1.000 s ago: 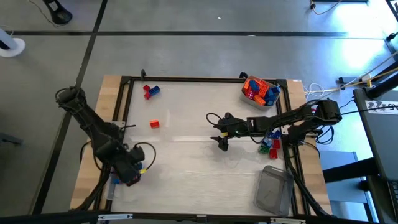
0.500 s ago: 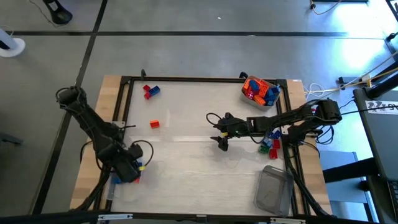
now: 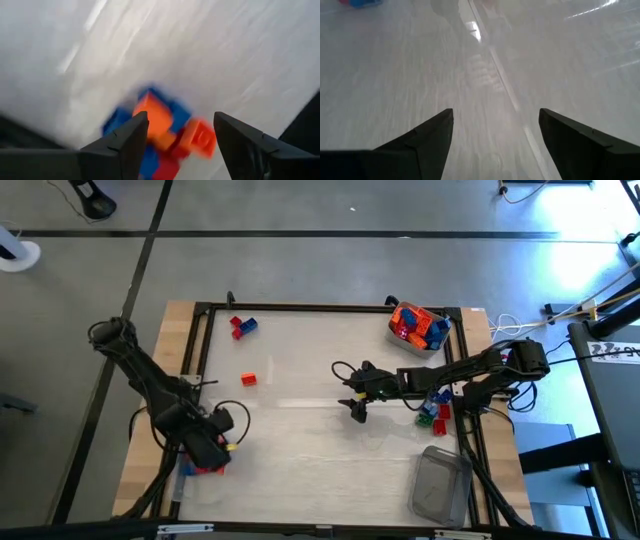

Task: Sort blocks by size
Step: Put the blue game piece into the transparent bin

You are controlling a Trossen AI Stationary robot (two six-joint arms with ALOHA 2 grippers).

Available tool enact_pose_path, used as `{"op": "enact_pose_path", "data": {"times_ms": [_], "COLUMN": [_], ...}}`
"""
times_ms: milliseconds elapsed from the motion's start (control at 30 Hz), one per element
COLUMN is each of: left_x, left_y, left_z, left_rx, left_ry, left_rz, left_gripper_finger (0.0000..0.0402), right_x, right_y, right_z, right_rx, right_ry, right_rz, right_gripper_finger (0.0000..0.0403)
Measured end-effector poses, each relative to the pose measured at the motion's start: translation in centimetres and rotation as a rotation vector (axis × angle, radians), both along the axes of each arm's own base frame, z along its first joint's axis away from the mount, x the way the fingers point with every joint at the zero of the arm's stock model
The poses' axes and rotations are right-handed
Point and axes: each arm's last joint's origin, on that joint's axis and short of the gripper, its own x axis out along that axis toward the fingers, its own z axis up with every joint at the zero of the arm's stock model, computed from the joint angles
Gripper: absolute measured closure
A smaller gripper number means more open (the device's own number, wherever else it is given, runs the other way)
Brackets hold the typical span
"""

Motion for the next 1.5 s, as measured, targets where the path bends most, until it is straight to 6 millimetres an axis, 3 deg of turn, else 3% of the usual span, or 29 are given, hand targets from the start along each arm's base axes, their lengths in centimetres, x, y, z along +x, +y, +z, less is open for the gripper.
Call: {"op": "enact_pose_path", "data": {"times_ms": [267,667,1100,1300,1500], "left_x": [1.8,5.6,7.9,8.4,8.4], "left_y": [2.2,8.1,17.2,21.7,26.0], "left_z": [3.0,3.9,3.2,1.6,-0.8], "left_rx": [0.146,0.448,0.647,0.688,0.597], "left_ry": [-0.321,-0.411,-0.248,-0.103,0.017], "left_rz": [0.030,0.076,0.247,0.326,0.390], "left_gripper_finger": [0.0191,0.0190,0.0189,0.0189,0.0189], "right_x": [0.0,0.0,0.0,0.0,0.0], "right_y": [0.0,0.0,0.0,0.0,0.0], "right_z": [0.0,0.0,0.0,0.0,0.0], "right_rx": [0.000,0.000,0.000,-0.001,-0.002], "right_ry": [-0.003,-0.002,0.000,-0.001,-0.002], "right_rz": [0.000,0.000,0.000,0.000,0.002], "right_gripper_finger": [0.0109,0.0109,0.0109,0.0109,0.0109]}}
